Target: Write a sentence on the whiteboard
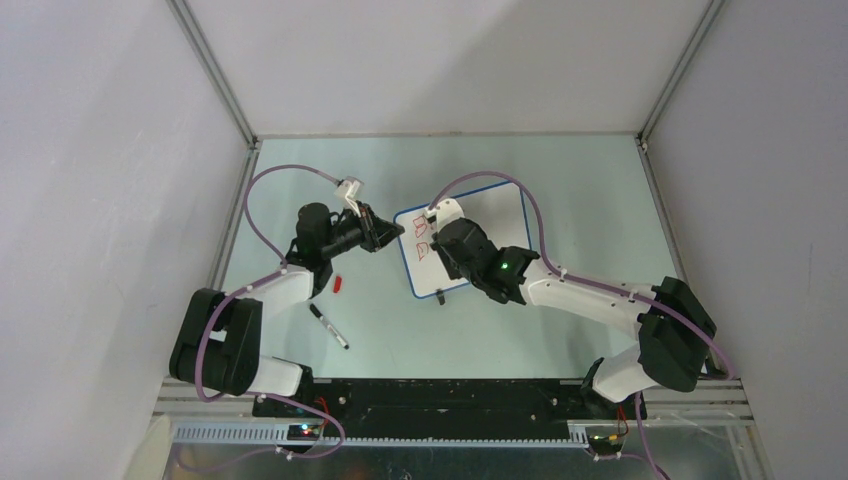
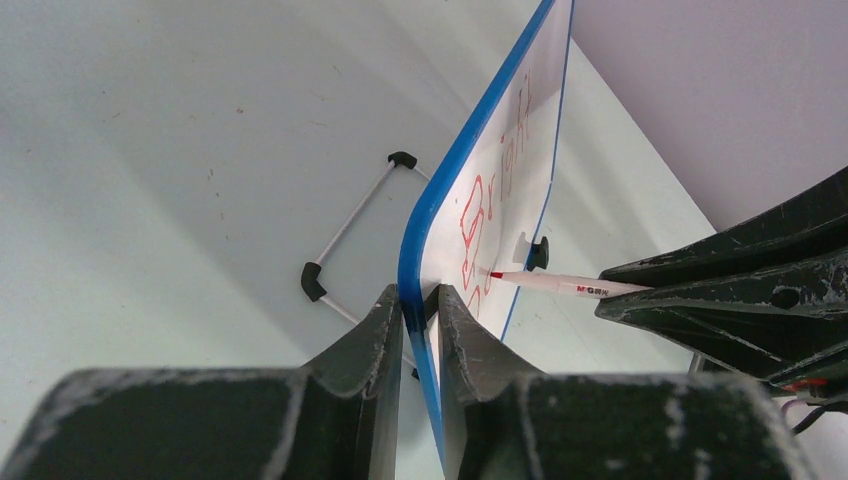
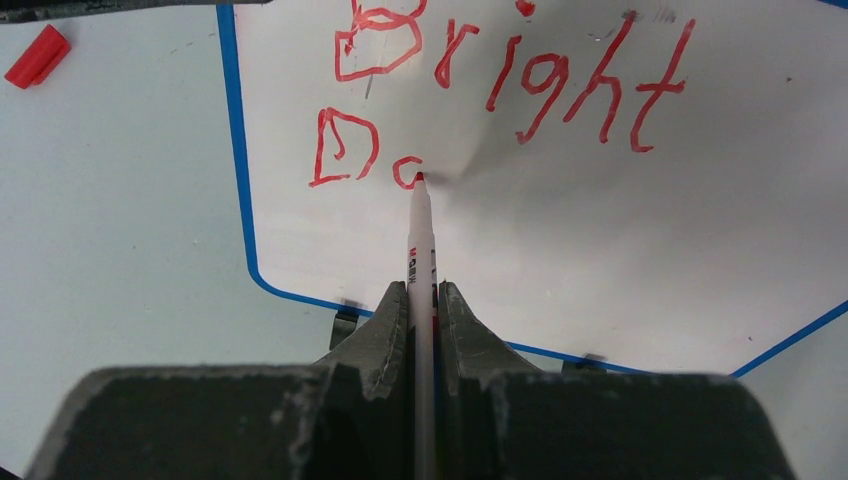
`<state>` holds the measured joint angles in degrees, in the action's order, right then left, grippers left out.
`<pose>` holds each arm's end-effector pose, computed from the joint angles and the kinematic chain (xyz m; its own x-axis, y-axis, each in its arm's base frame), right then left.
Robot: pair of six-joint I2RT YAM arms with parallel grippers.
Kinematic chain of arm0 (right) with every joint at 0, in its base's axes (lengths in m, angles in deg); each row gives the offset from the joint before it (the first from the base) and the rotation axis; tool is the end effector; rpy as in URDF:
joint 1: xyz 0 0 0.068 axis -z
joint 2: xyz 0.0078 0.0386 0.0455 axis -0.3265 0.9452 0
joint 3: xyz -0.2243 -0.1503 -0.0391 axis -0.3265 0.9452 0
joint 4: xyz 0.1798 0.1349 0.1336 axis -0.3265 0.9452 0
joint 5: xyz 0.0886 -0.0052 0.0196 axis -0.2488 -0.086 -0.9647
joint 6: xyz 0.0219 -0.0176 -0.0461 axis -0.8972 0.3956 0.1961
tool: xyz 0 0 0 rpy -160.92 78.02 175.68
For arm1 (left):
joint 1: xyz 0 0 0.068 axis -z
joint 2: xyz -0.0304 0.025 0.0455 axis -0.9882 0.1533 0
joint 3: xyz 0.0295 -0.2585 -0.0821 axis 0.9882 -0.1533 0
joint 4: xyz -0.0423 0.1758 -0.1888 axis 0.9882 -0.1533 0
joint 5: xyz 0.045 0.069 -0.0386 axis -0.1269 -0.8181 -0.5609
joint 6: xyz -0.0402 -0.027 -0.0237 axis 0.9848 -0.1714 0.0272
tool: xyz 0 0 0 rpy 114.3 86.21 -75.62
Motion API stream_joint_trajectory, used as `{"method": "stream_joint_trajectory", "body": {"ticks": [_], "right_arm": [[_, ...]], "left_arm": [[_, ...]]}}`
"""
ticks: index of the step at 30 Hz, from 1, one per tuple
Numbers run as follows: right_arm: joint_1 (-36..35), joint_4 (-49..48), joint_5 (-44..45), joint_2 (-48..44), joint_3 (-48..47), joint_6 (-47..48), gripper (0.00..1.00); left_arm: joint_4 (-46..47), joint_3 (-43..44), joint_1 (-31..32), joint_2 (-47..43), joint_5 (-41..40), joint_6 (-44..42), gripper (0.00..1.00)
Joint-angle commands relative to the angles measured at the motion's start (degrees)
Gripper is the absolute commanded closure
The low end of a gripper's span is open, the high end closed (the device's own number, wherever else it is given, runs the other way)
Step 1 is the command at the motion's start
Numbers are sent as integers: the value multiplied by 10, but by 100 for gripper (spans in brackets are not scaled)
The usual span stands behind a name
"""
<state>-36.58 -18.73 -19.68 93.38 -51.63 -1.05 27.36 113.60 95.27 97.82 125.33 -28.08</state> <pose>0.1967 0.2640 0.2673 -0.4237 -0.4084 -0.8085 -0.5476 0.8265 -0.1306 0.2712 -0.0903 0.2145 -0.5105 -0.2102 -0.8338 0.6098 0.5951 -0.5234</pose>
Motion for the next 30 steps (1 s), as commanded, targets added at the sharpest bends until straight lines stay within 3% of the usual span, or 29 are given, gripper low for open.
{"method": "stream_joint_trajectory", "body": {"ticks": [1,30], "right_arm": [[4,-12,23,7,-27,5,100],[5,13,17,17,-38,-5,100]], "left_arm": [[-13,13,3,-8,-7,-24,80],[-16,14,5,-8,-9,-26,80]]}}
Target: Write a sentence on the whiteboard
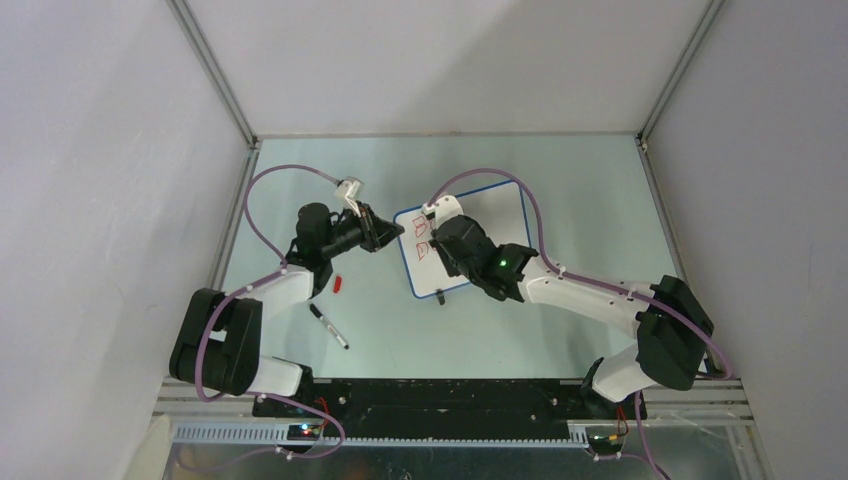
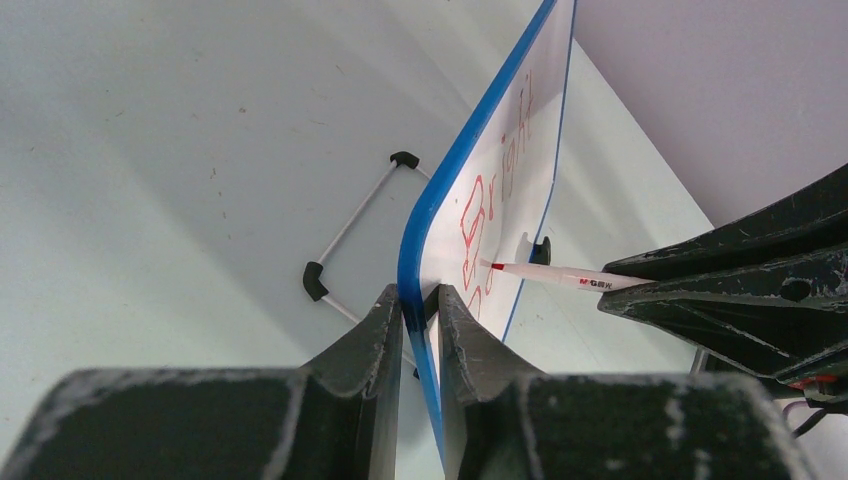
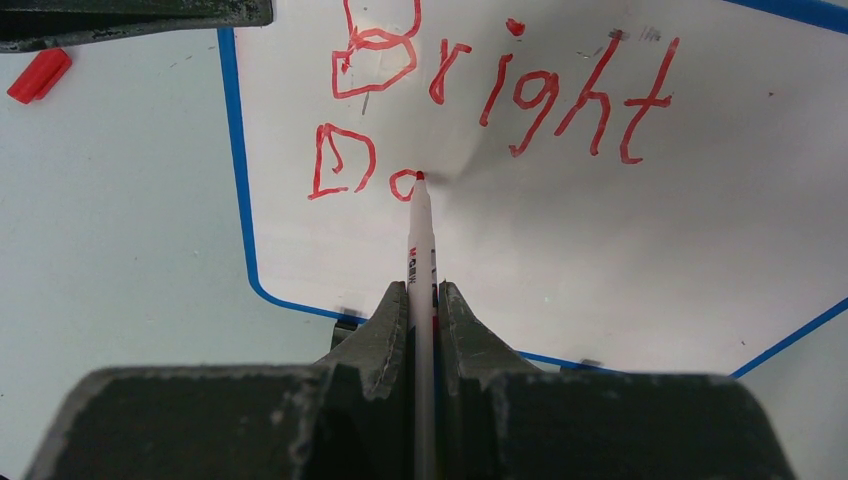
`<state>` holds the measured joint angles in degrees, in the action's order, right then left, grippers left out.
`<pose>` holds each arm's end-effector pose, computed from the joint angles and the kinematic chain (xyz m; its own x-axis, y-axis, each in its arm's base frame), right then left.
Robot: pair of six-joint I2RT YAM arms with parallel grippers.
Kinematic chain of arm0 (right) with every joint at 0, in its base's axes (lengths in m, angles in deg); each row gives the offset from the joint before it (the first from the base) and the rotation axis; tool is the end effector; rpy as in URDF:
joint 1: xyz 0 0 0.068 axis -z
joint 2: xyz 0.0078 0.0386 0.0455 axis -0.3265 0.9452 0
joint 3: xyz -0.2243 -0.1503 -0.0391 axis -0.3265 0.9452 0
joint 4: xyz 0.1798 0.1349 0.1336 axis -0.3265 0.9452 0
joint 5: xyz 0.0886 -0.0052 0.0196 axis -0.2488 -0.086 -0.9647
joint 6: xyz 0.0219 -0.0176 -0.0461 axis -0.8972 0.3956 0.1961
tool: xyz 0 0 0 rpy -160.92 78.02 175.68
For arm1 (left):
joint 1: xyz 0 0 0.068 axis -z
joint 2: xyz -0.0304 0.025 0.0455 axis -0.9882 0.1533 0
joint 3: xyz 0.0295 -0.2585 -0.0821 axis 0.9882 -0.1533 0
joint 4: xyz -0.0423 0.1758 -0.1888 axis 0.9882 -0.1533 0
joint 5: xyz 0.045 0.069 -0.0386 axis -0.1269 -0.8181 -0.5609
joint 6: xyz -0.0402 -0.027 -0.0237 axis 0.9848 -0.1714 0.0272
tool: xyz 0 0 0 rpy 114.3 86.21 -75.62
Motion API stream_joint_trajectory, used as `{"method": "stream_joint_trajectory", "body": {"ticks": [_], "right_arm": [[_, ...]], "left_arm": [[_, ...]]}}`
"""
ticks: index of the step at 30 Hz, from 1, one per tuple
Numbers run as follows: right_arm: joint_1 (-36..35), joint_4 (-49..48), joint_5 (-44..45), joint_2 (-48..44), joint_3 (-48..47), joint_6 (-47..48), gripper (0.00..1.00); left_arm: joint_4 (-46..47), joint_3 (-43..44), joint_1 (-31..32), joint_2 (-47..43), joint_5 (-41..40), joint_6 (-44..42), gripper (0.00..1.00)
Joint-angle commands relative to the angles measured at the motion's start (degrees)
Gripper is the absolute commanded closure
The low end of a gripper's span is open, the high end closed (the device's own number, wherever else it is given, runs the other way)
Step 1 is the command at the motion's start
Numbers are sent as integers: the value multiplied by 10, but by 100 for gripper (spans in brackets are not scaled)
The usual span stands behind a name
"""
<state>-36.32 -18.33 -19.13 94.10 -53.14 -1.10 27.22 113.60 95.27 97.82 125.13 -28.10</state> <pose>0.2006 0.2664 0.2717 -0.4220 -0.4008 -0.8132 -0.5360 0.8337 -0.1327 0.2712 -0.0902 0.2142 -0.5114 -0.2106 -0.8331 0.6068 0.5980 -0.5237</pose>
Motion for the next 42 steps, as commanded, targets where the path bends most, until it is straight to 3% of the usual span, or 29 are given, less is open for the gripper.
{"method": "stream_joint_trajectory", "body": {"ticks": [1,42], "right_arm": [[3,11,11,9,-23,-6,100],[-4,15,11,-19,5,-3,100]], "left_arm": [[-15,14,4,-9,-7,-26,80],[-18,14,4,-11,-9,-29,80]]}}
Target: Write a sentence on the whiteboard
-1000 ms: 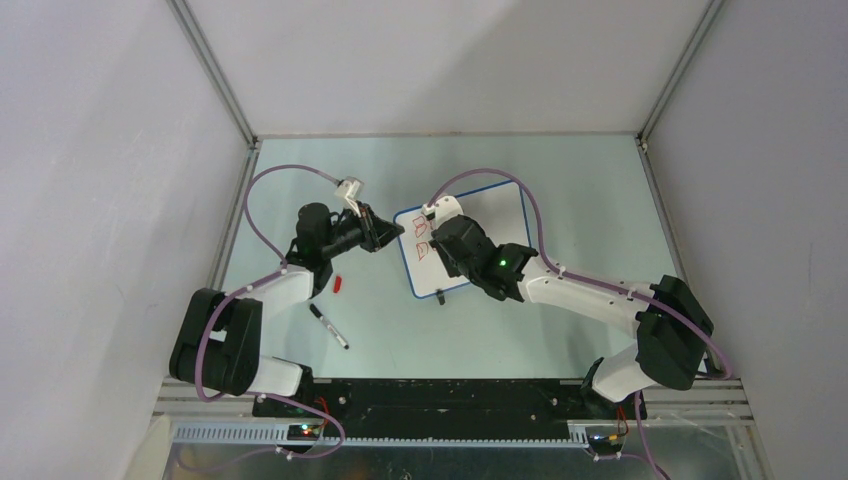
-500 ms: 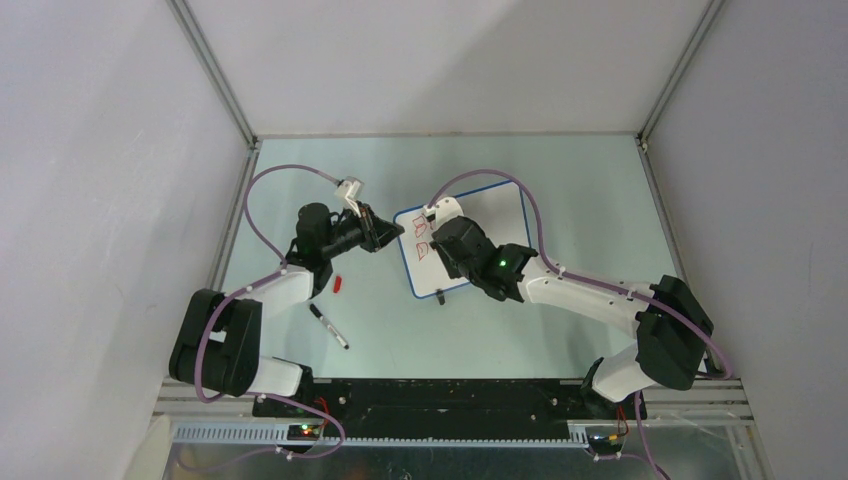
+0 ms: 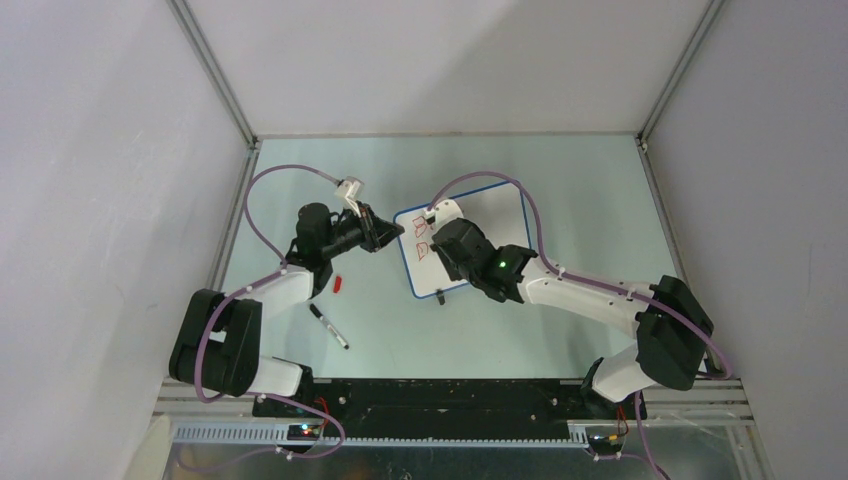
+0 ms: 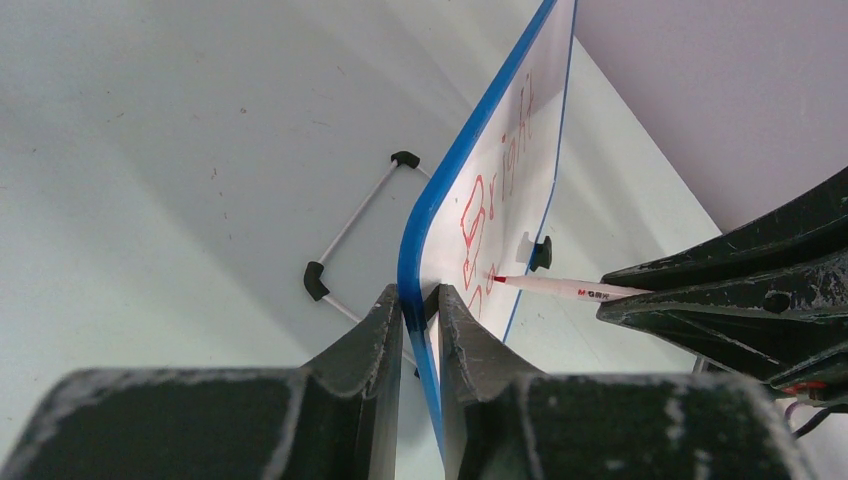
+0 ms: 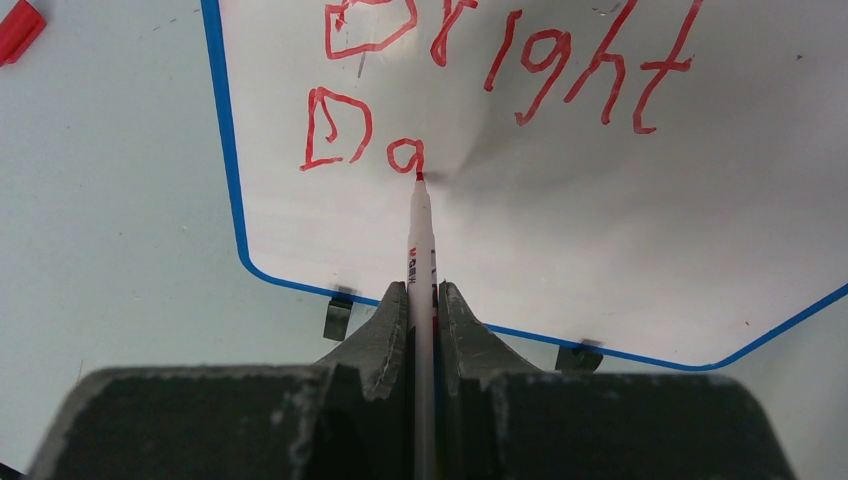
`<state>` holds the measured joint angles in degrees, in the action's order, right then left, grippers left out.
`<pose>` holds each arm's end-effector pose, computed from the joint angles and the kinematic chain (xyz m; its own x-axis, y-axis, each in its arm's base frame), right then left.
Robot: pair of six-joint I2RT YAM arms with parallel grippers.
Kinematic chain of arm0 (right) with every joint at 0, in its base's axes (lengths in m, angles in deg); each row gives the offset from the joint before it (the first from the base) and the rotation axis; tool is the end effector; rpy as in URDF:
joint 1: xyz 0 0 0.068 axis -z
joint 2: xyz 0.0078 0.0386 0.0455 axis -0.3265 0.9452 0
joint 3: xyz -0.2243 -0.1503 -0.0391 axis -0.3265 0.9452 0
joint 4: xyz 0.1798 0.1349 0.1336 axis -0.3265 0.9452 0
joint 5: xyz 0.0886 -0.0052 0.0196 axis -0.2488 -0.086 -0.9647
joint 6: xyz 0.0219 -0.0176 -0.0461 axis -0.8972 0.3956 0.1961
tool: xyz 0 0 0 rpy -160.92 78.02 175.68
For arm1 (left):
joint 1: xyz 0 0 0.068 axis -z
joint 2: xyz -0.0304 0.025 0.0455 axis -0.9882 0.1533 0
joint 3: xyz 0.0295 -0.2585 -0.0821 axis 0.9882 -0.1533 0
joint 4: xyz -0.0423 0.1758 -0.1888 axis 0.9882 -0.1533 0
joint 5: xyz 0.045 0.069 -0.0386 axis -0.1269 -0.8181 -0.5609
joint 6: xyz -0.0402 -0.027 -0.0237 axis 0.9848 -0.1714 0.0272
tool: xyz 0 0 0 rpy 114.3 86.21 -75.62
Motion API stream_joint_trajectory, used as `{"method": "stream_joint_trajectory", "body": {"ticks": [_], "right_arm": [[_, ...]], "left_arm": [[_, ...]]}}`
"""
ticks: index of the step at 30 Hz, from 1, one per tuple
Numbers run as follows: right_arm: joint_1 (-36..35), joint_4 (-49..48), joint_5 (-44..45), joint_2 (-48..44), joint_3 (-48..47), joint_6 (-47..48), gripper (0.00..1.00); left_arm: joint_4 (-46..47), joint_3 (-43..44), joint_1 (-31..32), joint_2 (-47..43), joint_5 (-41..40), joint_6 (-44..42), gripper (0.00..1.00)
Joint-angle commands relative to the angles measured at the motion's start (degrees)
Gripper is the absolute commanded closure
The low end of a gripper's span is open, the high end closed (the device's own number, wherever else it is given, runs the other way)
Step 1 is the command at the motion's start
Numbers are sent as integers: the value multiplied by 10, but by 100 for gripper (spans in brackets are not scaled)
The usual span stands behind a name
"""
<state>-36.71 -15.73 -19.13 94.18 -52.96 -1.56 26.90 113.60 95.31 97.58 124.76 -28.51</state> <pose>0.1969 0.2651 0.2664 -0.4460 -0.4300 -0.7850 -0.5421 0.8276 -0.1453 0.2708 -0.0901 0.2148 -0.5068 -0.2077 -0.8367 0.6066 0.6038 -0.5173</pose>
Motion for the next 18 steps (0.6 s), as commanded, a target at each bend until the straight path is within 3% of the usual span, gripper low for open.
{"method": "stream_joint_trajectory", "body": {"ticks": [1,18], "right_arm": [[0,-15,7,-26,4,2,100],[27,-51,-33,-72,3,2,100]], "left_arm": [[-15,14,4,-9,-5,-25,80],[-13,14,5,-8,-4,-24,80]]}}
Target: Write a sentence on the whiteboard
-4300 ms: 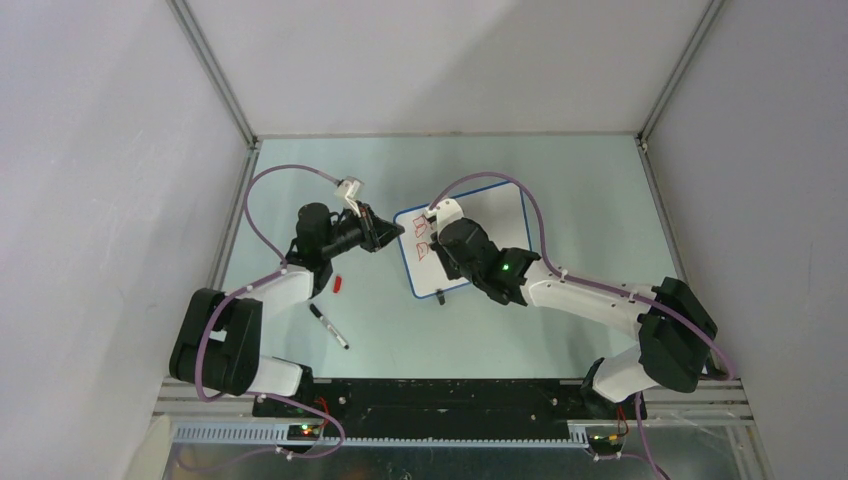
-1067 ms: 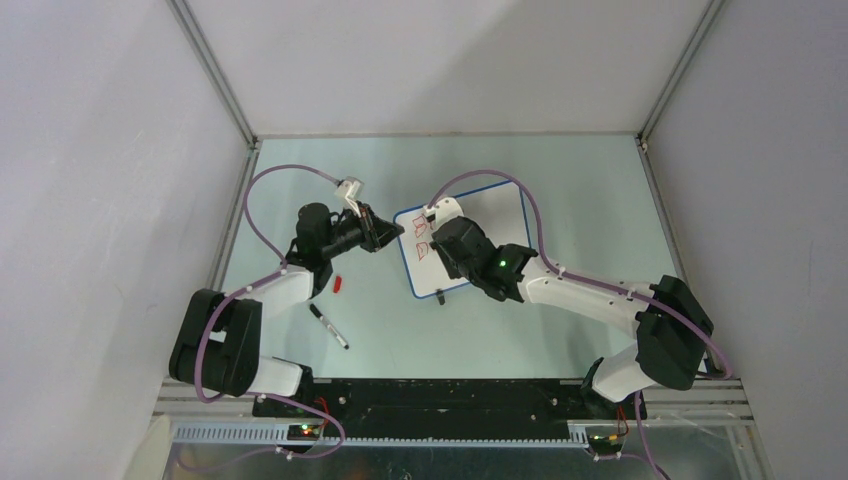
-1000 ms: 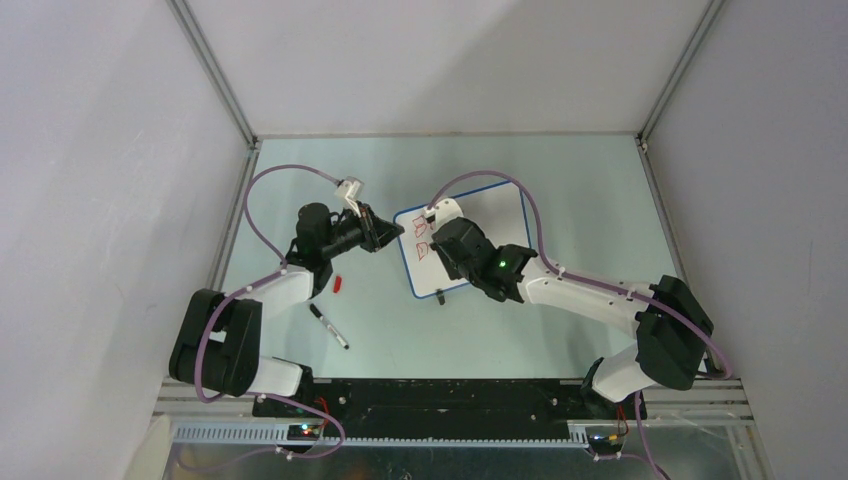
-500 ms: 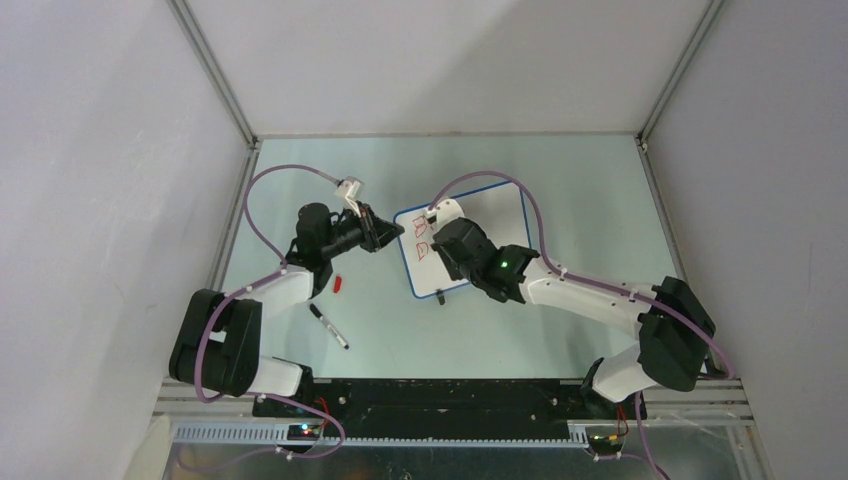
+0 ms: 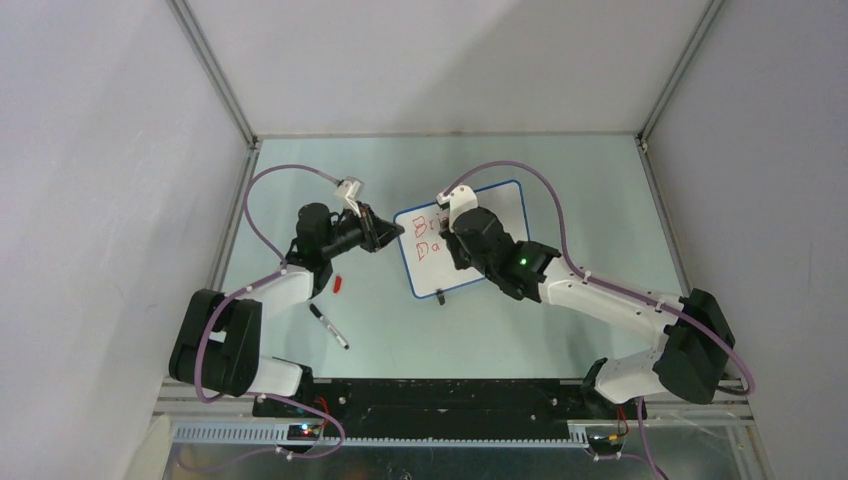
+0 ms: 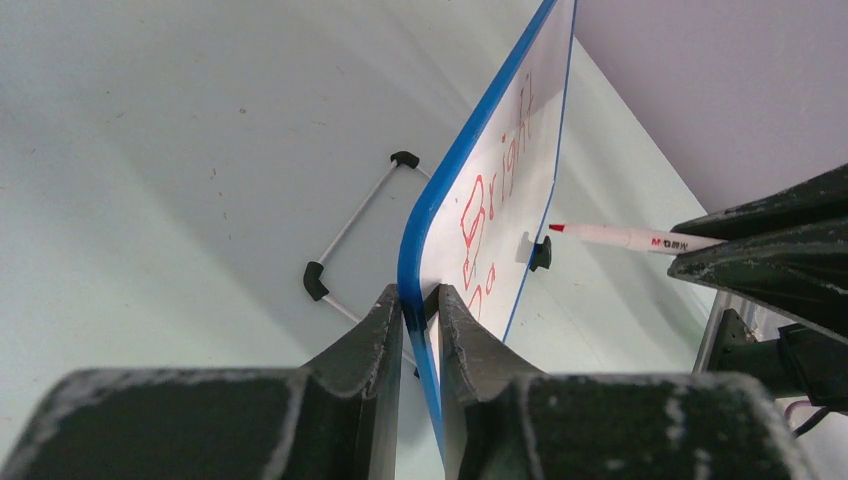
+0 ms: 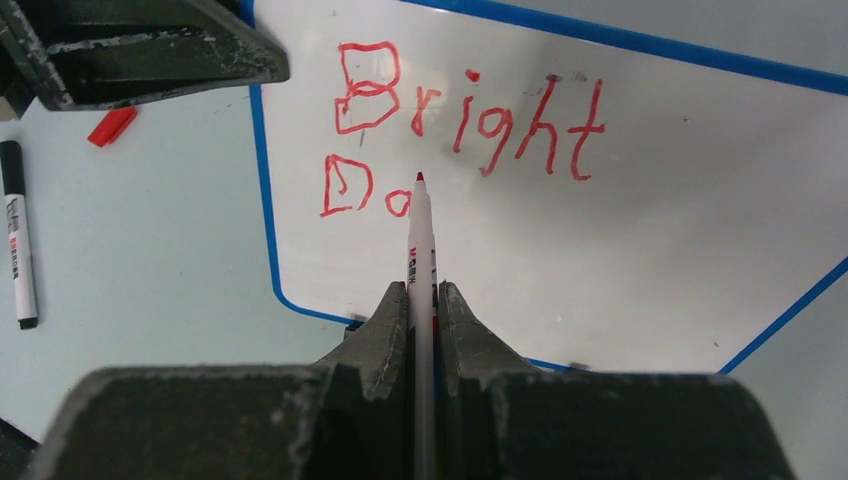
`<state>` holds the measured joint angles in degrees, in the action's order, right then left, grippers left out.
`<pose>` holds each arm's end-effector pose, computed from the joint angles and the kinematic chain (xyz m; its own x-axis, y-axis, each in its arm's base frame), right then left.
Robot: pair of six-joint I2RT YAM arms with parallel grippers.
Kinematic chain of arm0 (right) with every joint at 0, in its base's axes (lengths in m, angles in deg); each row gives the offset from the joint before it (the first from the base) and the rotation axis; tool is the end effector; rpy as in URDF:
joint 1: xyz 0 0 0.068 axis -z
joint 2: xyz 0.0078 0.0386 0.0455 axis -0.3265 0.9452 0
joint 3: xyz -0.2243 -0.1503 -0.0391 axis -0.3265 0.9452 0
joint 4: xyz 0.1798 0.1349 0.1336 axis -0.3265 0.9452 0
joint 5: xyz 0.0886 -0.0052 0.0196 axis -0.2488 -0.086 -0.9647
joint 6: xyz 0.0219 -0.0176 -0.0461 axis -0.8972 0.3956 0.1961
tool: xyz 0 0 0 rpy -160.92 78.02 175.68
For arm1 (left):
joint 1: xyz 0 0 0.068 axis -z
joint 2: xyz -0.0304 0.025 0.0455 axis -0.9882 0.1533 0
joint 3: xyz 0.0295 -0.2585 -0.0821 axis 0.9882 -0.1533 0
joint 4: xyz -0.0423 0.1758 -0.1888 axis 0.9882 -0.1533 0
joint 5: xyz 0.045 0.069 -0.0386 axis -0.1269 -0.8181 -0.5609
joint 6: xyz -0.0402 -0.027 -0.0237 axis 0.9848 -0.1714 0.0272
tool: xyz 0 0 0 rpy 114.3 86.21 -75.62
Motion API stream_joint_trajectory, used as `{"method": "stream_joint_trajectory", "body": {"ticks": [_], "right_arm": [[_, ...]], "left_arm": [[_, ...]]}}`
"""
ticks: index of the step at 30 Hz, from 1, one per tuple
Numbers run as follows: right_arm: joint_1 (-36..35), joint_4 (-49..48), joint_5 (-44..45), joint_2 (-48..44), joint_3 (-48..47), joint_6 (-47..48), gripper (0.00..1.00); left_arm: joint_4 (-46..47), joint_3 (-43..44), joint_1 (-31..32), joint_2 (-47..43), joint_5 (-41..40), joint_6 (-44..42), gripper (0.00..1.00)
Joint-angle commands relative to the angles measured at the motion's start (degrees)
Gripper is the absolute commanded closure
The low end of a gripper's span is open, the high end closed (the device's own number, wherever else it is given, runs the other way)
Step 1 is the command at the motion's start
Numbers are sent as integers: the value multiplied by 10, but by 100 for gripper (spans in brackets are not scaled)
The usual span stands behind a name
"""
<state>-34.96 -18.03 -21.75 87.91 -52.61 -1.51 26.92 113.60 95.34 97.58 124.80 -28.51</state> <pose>0.1942 0.2468 0.3005 -0.3937 -0.3237 -0.8604 -0.5413 0.8381 -0.0676 0.2707 -0.0903 0.2148 -0.5068 -0.2073 -0.8368 0.6074 0.6029 -0.5172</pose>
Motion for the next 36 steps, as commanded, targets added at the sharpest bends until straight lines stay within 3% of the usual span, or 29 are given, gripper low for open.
{"method": "stream_joint_trajectory", "body": {"ticks": [1,36], "right_arm": [[11,-28,-5,-7,0,-2,100],[13,-31,1,23,16,7,100]], "left_arm": [[-13,14,5,-8,-5,-24,80],[-20,14,6,-14,-8,-27,80]]}}
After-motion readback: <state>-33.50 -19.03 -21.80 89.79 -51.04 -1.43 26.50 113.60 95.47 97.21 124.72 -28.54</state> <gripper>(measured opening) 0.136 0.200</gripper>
